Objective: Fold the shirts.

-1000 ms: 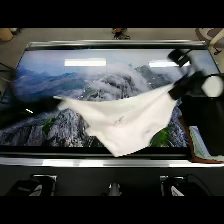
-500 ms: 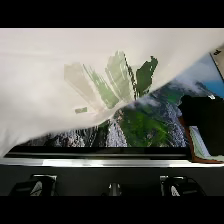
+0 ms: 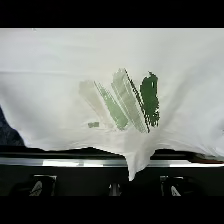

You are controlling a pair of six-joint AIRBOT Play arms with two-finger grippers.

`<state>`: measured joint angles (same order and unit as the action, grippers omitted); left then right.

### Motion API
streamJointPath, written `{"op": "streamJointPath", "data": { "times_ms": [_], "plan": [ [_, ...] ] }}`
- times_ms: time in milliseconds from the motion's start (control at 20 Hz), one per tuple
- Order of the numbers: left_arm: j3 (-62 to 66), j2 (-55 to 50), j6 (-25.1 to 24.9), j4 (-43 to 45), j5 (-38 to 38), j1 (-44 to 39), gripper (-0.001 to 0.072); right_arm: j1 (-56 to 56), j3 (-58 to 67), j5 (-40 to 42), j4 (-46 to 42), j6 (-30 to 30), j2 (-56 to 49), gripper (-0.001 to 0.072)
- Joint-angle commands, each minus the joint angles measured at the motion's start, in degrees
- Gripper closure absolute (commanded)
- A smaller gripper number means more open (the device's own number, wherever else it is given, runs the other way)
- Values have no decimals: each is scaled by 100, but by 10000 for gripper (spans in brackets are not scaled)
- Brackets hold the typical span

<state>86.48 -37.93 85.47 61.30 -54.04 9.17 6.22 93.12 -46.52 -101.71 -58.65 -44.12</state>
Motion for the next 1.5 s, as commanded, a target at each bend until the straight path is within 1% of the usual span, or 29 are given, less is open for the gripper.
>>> {"op": "streamJointPath", "data": {
  "times_ms": [0,100,200,300,400,500,600,650,750,800,850,900,950,1050,1100,1150,1200,1250,1300,1400,1450],
  "plan": [
    [-1130,-310,4,24,-210,7,674,0,7,-4,199,-31,-1182,692],
    [-1884,-636,7,22,52,4,674,0,7,9,387,-256,-2151,692],
    [-2398,-1091,4,22,483,4,674,0,7,214,767,-501,-3108,692],
    [-2503,-1703,4,20,920,4,674,0,7,560,1244,-522,-3939,692],
    [-2448,-2315,4,-2,1375,4,674,0,7,789,1812,-535,-4555,692],
    [-2398,-2874,4,-4,1659,4,674,0,7,848,2363,-866,-5016,692],
    [-2376,-3355,7,-31,1628,4,673,0,7,715,2922,-1141,-5377,692],
    [-2376,-3560,7,-109,1512,2,673,0,7,581,3233,-1145,-5525,692],
    [-2376,-3884,4,-345,1095,2,672,0,7,284,3517,-1143,-5716,691],
    [-2376,-3991,2,-387,831,4,662,0,9,208,3554,-1132,-5731,598],
    [-2354,-4054,-4,-337,498,39,548,-11,11,122,3530,-951,-5668,316],
    [-2297,-4065,-61,-199,140,122,283,-46,15,13,3368,-603,-5549,127],
    [-2170,-4059,-127,90,-354,264,30,-109,15,-188,3058,-254,-5375,113],
    [-1897,-4059,-107,745,-1495,662,45,-463,15,-894,2424,-212,-5077,112],
    [-1893,-4059,-55,929,-1993,876,137,-726,15,-1355,2391,-186,-5007,115],
    [-1982,-4059,-42,1014,-2321,1040,240,-1021,13,-1989,2450,-184,-4994,145],
    [-2155,-4057,-42,1008,-2481,1152,266,-1270,0,-2481,2461,-144,-5023,201],
    [-2413,-4057,-48,984,-2500,1187,266,-1488,-50,-2898,2459,-101,-5053,226],
    [-2708,-4059,-116,933,-2393,1163,265,-1655,-122,-3226,2461,9,-5069,226],
    [-3254,-4059,-457,590,-1945,1032,265,-1832,-293,-3626,2459,254,-5069,226],
    [-3453,-4061,-509,420,-1674,955,265,-1845,-350,-3746,2457,334,-5069,226]
  ]
}}
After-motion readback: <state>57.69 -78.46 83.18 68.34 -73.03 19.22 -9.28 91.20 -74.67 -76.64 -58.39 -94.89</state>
